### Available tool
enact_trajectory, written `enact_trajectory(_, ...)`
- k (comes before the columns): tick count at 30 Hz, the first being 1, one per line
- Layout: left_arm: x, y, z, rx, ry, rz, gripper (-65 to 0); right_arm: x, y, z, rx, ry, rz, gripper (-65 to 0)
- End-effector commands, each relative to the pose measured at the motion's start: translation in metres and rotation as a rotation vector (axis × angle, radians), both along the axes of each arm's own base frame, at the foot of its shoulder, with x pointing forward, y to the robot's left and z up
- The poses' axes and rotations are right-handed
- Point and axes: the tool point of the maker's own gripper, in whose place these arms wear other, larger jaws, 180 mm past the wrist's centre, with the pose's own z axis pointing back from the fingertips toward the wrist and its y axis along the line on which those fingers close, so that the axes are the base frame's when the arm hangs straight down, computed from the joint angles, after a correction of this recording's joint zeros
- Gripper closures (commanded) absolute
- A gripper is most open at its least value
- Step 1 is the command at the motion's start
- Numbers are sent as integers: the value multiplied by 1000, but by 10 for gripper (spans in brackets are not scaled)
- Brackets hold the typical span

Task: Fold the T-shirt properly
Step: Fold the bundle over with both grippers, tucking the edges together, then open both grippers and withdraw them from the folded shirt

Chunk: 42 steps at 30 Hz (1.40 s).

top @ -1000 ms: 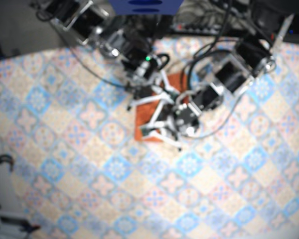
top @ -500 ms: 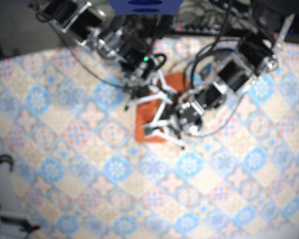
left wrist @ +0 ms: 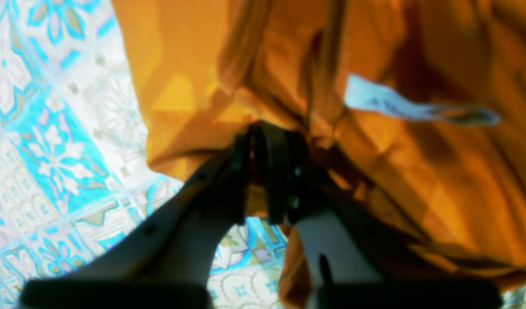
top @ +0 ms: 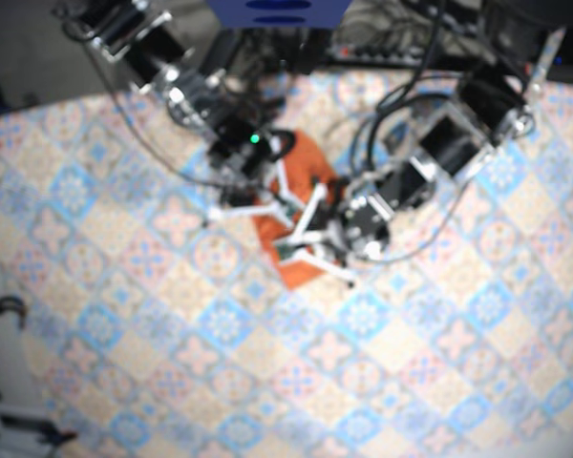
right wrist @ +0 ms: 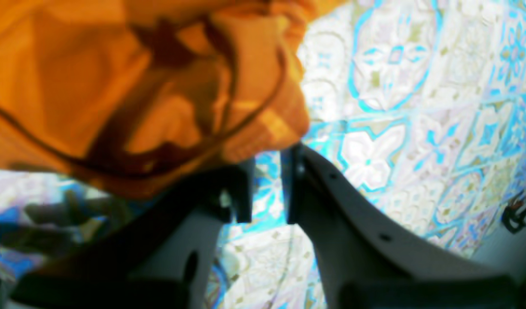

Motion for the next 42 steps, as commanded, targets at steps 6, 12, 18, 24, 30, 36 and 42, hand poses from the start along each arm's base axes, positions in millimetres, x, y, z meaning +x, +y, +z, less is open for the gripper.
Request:
enact_trajectory(6,17,-8,17,-29,-48,-3,-74,-17,35,4,17,-9,116,-113)
enact_trajectory(12,16,-15,18,-39,-48,-9,-74,-29,44,0,21,7,151,-113)
enact_trajectory(18,16,-15,18,-39,-48,-9,-74,-21,55,24,76,-56,157,-113)
enact_trajectory(24,16,-15,18,-39,-48,-9,-74,-16,59,48,104,-100,147,-113)
enact_trajectory(30,16,-15,18,-39,-48,-9,-74,-18,44,50,9,-166,138,-113)
enact_trajectory(36,16,-15,18,-39,-48,-9,-74,-33,32,38,4,-119,94,-113)
enact_trajectory(42,16,-14,18,-37,-48,-10,-74,-33,23,55,-3,-182,62,-113)
